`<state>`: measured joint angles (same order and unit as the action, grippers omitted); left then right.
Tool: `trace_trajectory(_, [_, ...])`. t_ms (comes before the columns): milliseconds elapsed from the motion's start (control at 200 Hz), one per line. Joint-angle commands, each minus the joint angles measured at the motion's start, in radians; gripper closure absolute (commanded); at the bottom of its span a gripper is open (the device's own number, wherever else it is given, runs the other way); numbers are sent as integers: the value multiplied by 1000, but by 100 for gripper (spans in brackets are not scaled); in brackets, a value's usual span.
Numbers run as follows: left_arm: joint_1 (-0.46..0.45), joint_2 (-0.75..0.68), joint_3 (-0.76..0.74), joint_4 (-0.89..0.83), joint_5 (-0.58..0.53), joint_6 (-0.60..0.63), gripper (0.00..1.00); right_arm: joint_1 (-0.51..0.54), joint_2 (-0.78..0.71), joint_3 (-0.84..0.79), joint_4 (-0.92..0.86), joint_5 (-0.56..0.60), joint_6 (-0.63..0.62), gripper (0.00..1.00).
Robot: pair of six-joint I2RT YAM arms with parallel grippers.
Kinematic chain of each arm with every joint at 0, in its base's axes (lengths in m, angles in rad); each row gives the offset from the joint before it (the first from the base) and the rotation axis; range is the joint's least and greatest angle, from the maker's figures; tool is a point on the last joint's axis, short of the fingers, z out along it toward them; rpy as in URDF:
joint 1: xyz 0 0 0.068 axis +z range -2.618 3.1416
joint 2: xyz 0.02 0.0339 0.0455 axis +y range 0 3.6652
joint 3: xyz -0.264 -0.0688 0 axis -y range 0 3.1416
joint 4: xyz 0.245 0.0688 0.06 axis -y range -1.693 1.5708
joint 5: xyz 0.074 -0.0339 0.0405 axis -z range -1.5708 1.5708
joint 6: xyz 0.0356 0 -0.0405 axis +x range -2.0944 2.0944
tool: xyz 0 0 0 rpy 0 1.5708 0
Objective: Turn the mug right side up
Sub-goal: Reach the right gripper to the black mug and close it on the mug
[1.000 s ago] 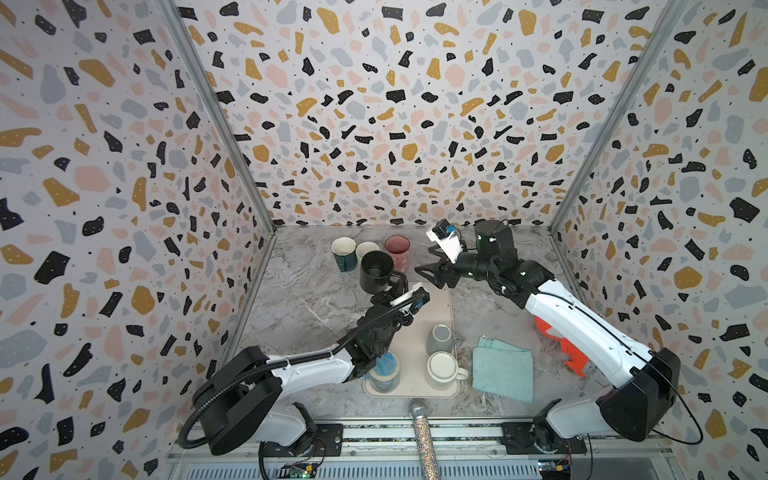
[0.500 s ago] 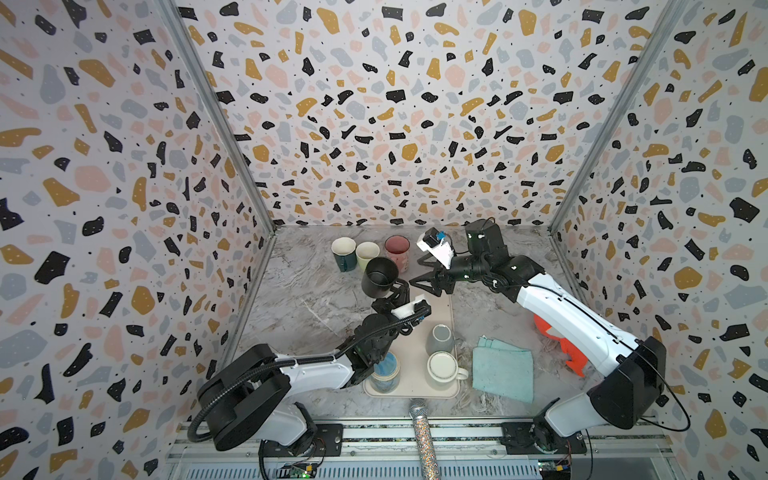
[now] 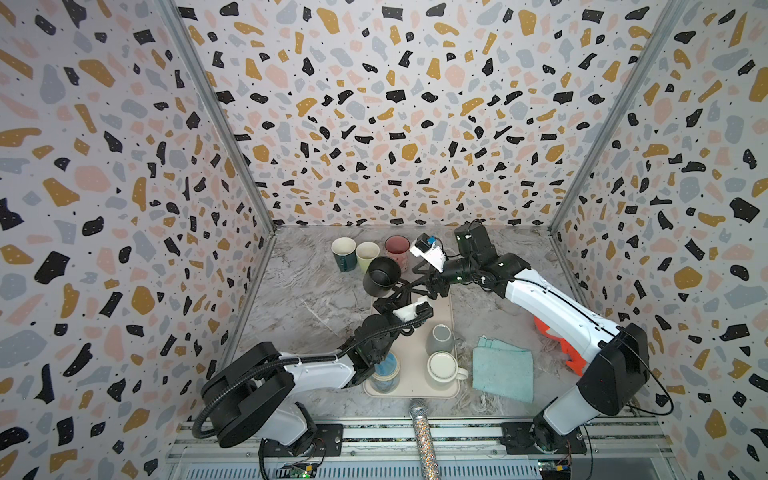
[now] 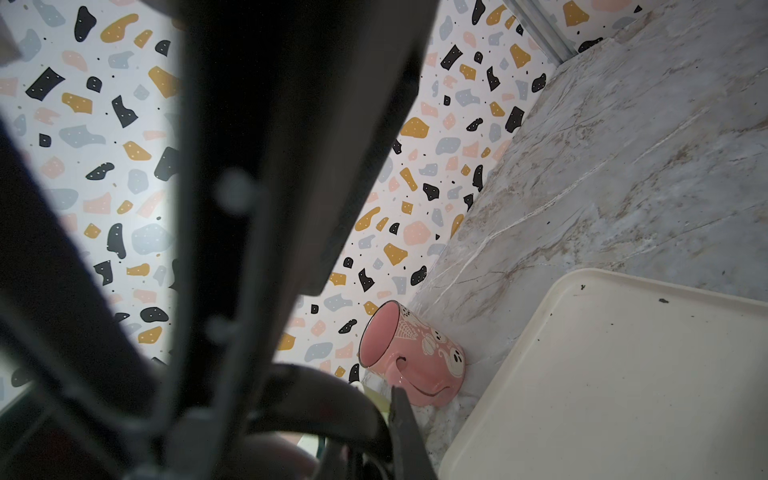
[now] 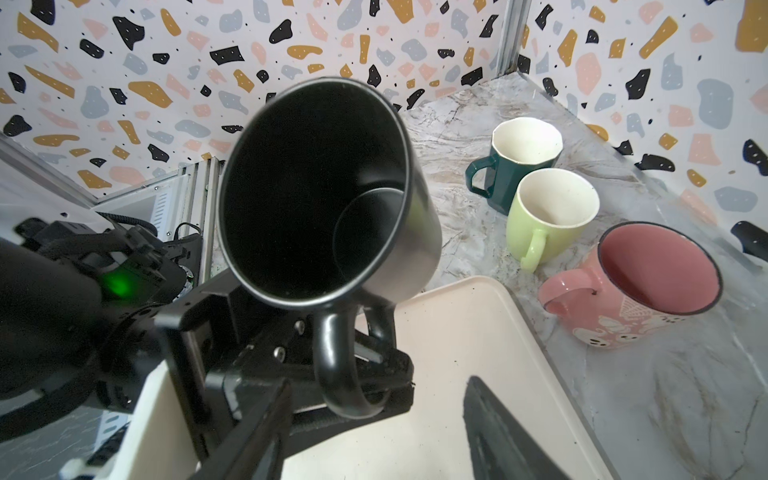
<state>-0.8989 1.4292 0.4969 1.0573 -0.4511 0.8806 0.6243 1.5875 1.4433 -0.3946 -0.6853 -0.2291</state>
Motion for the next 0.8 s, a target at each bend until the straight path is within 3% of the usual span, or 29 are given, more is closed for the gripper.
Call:
trace_trajectory(0, [-9,-6,17,150,9,33,100,7,-13,46,-8,-25,14,35])
trace_trajectory(796, [-16,0,41,140,24,31,100,29,52,80,-39,-36,23,48])
